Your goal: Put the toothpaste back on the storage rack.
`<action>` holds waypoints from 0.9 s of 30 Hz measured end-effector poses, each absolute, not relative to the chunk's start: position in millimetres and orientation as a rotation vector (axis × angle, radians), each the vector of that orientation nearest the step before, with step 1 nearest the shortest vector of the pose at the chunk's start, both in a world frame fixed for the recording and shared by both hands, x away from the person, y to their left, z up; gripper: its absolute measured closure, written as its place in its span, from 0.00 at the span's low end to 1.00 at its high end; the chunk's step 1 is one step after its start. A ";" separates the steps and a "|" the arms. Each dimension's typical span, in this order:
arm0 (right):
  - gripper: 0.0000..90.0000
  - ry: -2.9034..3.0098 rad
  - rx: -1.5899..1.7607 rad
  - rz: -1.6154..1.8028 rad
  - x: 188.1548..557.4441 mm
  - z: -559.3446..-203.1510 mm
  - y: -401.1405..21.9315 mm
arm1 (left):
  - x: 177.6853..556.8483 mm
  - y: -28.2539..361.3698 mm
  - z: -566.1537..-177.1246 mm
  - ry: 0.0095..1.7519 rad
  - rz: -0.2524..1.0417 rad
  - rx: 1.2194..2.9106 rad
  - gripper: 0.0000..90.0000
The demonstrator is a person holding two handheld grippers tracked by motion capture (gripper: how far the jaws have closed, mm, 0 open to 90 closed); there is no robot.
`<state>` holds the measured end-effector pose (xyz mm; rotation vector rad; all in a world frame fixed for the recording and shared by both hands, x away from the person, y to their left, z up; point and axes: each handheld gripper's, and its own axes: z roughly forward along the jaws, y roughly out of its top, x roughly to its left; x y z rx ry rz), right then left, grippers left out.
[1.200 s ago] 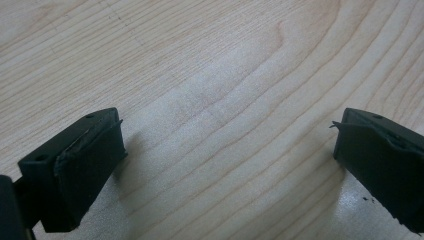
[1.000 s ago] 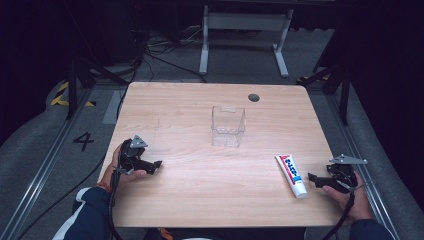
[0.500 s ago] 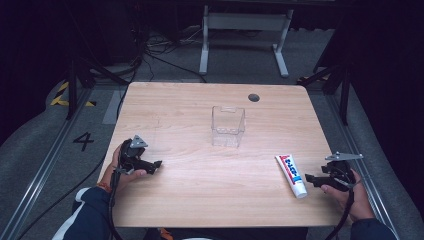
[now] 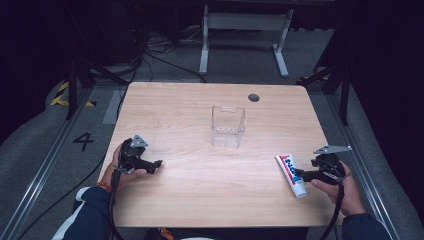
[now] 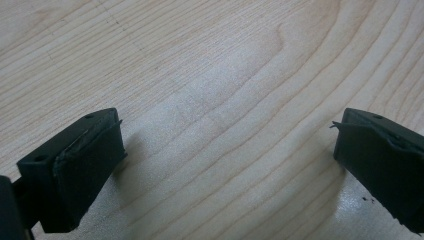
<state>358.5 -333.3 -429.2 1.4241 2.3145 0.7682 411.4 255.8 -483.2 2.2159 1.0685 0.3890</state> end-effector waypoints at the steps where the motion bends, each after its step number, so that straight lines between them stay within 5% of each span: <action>1: 0.26 2.328 1.422 0.762 359.5 -429.2 -330.5 | 411.8 256.2 -483.0 1.060 0.395 2.221 0.00; 27: 0.27 2.519 1.484 0.500 391.3 -454.2 -295.7 | 412.4 255.3 -482.3 1.071 0.382 2.227 0.00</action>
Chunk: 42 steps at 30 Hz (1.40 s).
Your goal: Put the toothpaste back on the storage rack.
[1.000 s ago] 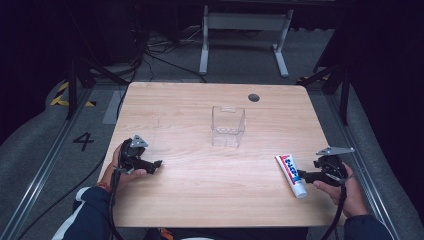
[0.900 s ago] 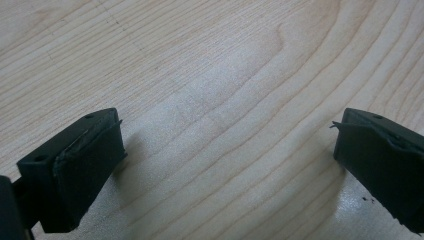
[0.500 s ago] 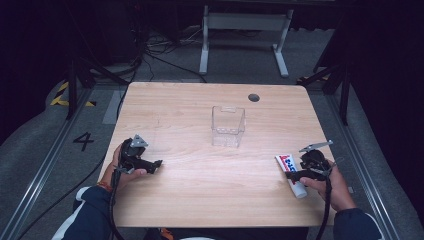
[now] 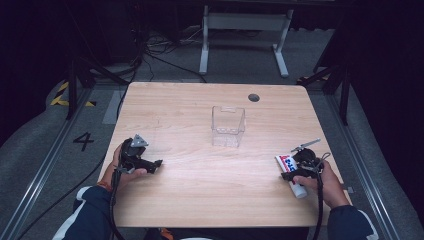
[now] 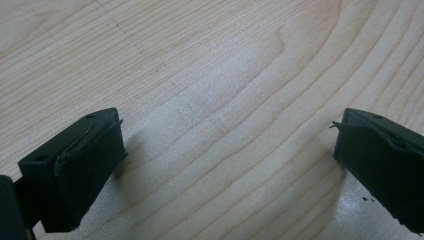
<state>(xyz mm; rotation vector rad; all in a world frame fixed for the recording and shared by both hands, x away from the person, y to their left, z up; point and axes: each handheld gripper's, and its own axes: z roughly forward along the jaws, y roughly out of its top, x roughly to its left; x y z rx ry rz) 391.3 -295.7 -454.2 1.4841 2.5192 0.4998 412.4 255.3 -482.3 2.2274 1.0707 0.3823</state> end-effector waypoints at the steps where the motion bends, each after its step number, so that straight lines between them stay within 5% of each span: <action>1: 0.27 2.514 1.491 0.492 392.9 -454.1 -294.8 | 412.4 255.0 -482.7 1.073 0.387 2.222 0.00; 8: 0.36 2.518 1.516 0.449 398.2 -451.5 -290.6 | 412.4 255.0 -482.4 1.073 0.384 2.226 0.00; 10: 0.47 2.520 1.522 0.442 398.3 -449.3 -288.5 | 412.3 254.8 -482.8 1.074 0.388 2.219 0.00; 27: 0.68 2.538 1.454 0.517 393.6 -445.2 -296.6 | 413.3 254.9 -482.8 1.066 0.399 2.219 0.00; 42: 0.73 2.548 1.413 0.653 384.3 -432.8 -303.2 | 414.3 255.2 -482.7 1.053 0.402 2.226 0.00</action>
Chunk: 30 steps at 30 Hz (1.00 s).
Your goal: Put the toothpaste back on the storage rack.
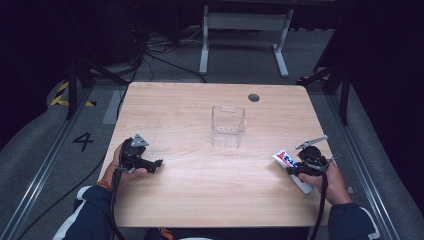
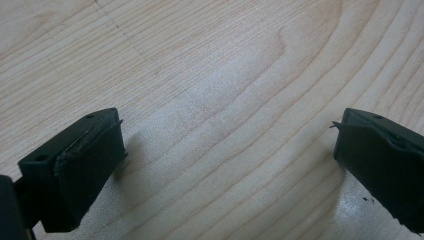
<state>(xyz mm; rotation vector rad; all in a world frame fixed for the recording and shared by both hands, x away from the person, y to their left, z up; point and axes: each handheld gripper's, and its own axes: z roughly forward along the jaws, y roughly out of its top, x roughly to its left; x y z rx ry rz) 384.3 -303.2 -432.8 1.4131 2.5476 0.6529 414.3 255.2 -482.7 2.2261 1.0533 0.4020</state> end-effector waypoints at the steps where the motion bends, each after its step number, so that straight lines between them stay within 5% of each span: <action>1: 0.73 2.545 1.405 0.666 383.9 -432.1 -303.7 | 414.2 255.1 -482.7 1.056 0.401 2.224 0.00; 30: 0.74 2.448 1.227 0.979 357.5 -389.0 -307.0 | 414.8 255.0 -482.6 1.051 0.394 2.229 0.00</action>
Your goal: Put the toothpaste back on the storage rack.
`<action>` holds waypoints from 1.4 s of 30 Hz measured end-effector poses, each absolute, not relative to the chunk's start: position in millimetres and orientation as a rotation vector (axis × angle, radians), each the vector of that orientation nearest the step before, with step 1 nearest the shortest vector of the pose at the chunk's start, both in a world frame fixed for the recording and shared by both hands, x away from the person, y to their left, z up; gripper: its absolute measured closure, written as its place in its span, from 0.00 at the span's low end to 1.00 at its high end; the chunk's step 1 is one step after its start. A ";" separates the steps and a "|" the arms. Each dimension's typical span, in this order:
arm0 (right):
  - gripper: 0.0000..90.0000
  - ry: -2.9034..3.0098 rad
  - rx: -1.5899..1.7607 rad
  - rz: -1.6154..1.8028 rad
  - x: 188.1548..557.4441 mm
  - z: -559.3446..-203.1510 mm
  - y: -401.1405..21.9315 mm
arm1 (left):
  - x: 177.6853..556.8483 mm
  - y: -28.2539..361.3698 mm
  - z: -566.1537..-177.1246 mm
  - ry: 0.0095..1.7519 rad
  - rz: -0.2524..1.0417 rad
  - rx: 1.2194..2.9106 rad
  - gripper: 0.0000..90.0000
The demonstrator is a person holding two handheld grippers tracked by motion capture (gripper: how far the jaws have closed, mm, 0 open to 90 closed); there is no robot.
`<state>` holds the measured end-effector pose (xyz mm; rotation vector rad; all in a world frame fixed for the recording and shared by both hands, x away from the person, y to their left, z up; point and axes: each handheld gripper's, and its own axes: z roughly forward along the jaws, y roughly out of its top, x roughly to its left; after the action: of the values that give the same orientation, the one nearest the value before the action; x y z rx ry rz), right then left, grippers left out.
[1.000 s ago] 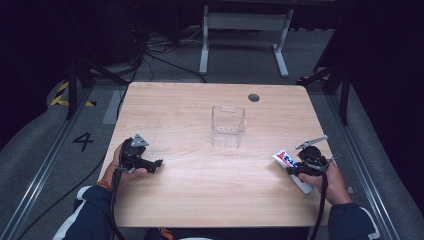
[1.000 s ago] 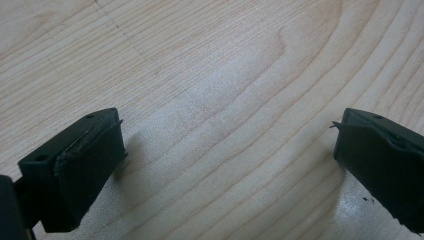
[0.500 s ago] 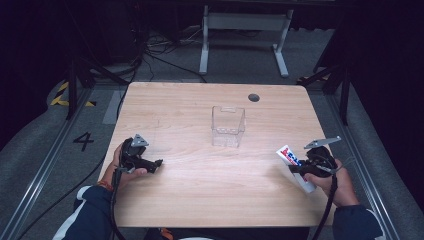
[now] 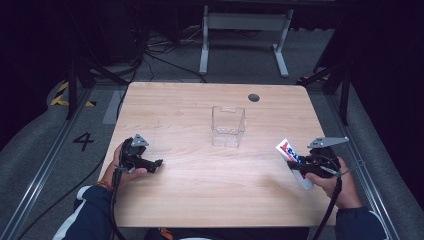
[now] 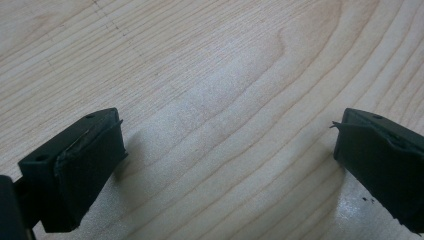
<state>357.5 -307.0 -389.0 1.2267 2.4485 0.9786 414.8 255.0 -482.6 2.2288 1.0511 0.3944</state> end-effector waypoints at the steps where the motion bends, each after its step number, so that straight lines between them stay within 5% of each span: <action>1: 0.74 2.448 1.227 0.979 357.5 -389.0 -307.0 | 414.8 255.0 -482.6 1.051 0.394 2.229 0.00; 42: 0.74 2.336 1.024 1.201 389.2 -361.6 -272.0 | 386.3 262.6 -483.0 1.097 0.425 2.206 0.01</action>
<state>389.2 -272.0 -361.6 1.0244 2.3358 1.2006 386.3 262.6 -483.0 2.2057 1.0975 0.4246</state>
